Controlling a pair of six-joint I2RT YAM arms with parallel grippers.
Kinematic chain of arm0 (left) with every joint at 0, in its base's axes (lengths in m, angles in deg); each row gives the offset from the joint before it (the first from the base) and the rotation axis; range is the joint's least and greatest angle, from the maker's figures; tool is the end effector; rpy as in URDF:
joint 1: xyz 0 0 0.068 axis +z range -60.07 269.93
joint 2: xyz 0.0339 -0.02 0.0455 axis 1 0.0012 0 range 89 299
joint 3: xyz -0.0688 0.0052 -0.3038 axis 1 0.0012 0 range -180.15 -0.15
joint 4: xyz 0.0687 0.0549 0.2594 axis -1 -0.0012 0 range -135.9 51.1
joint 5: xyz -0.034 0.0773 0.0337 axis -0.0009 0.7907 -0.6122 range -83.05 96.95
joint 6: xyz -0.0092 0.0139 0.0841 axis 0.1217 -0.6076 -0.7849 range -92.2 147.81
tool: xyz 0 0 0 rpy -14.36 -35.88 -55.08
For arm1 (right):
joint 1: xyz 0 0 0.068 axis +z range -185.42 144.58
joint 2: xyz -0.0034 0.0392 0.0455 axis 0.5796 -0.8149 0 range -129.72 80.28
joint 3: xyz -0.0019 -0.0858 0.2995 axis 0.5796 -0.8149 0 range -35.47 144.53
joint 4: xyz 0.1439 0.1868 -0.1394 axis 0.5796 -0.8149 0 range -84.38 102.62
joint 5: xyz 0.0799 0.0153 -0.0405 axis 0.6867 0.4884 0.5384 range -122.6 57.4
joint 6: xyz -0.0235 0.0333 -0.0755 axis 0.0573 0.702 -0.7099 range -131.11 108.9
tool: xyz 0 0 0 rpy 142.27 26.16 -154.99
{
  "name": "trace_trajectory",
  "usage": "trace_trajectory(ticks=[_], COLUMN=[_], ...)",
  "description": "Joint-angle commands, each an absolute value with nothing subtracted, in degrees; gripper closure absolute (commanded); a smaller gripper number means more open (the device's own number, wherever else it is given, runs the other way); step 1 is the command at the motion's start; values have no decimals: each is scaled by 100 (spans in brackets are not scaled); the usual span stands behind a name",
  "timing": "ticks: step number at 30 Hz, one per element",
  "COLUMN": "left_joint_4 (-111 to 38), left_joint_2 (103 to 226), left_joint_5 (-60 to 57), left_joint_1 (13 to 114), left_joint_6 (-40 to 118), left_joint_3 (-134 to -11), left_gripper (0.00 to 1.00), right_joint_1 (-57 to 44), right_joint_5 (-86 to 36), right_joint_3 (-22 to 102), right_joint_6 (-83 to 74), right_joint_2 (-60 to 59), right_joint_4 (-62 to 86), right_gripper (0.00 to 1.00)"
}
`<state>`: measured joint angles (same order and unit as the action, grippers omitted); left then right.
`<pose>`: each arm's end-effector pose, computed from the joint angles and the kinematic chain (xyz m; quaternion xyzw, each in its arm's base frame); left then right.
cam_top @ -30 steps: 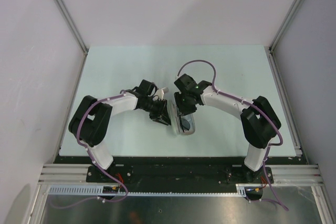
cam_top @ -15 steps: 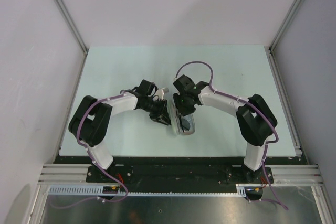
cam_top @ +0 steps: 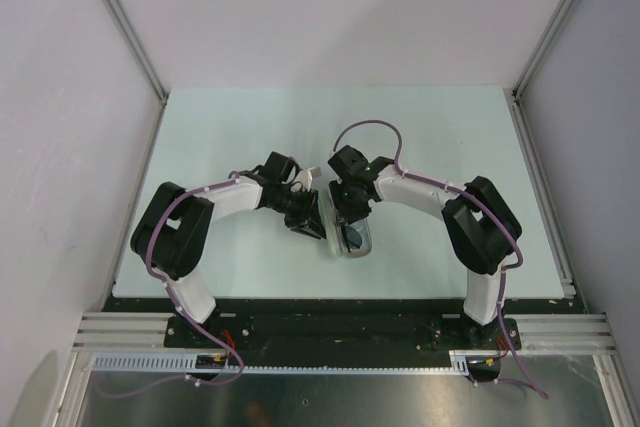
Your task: Organize the sunglasses
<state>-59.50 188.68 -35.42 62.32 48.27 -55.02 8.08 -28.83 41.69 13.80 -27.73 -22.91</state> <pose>0.2871 -0.2077 0.1556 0.1336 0.9045 -0.4033 0.0375 0.3057 0.2971 0.1847 -0.1647 0.9643 0.1417 0.1511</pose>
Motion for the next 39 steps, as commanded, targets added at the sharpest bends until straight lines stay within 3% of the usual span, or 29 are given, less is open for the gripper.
trace_trajectory(ticks=[1,8,12,28,39], left_joint_4=[-5920,-5929,-5929,-5929,-5938], left_joint_2=[18779,18787,18787,18752,18761], left_joint_5=[-3673,-3664,-3665,-3664,-3664], left_joint_1=[6198,6190,6190,6190,6190], left_joint_6=[4644,4644,4644,4635,4644], left_joint_3=[-5666,-5666,-5657,-5640,-5666], left_gripper=[69,69,69,69,69], right_joint_1=[799,826,852,799,808], right_joint_5=[-2935,-3093,-3260,-4219,-4016], right_joint_3=[4257,4249,4249,4187,4187], right_joint_6=[1359,1333,1403,2555,2045], right_joint_2=[-2809,-2827,-2818,-2704,-2660], right_joint_4=[-2219,-2271,-2359,-2535,-2640], right_gripper=[64,77,79,80,70])
